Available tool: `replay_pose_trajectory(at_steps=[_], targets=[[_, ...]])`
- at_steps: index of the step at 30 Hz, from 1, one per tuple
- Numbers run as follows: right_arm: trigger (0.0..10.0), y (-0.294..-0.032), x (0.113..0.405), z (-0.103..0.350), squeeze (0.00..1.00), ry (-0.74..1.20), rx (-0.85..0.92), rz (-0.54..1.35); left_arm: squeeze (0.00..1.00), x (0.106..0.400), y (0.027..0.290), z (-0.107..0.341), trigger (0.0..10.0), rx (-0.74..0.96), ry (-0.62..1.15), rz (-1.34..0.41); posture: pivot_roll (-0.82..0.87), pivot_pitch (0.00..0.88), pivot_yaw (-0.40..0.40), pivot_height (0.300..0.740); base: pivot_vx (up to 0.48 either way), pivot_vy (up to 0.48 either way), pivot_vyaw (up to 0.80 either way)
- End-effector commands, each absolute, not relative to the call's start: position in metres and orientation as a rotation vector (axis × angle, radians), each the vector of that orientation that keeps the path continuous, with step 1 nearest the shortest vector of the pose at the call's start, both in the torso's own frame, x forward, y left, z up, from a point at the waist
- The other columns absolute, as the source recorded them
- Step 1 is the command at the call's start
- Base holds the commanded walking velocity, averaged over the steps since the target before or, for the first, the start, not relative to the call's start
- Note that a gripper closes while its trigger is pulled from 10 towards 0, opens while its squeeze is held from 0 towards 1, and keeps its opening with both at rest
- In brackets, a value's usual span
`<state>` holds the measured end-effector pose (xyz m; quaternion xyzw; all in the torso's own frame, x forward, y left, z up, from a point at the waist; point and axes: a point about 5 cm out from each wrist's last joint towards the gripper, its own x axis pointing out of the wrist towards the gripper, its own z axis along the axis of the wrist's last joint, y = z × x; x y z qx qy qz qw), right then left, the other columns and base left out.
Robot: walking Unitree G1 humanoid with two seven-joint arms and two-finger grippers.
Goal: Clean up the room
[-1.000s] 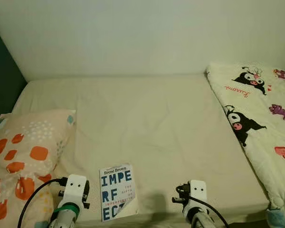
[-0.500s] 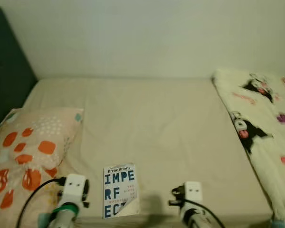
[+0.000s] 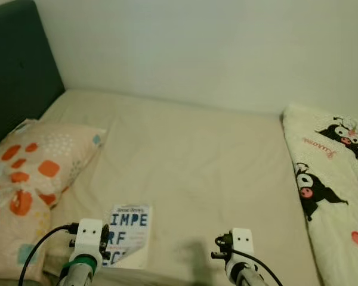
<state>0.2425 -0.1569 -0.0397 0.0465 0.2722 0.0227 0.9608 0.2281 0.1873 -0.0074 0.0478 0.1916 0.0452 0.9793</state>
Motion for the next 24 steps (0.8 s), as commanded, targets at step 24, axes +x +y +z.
replay_pose_trajectory(at_steps=[24], targets=[[10.0, -0.1514, 0.2414, -0.0424, 0.0, 0.583, 0.083, 0.085, 0.0, 0.2232, 0.1957, -0.008, 10.0, 0.099, 0.389, 0.124, 0.05, 0.024, 0.007, 0.74, 0.0, 0.225, 0.0]])
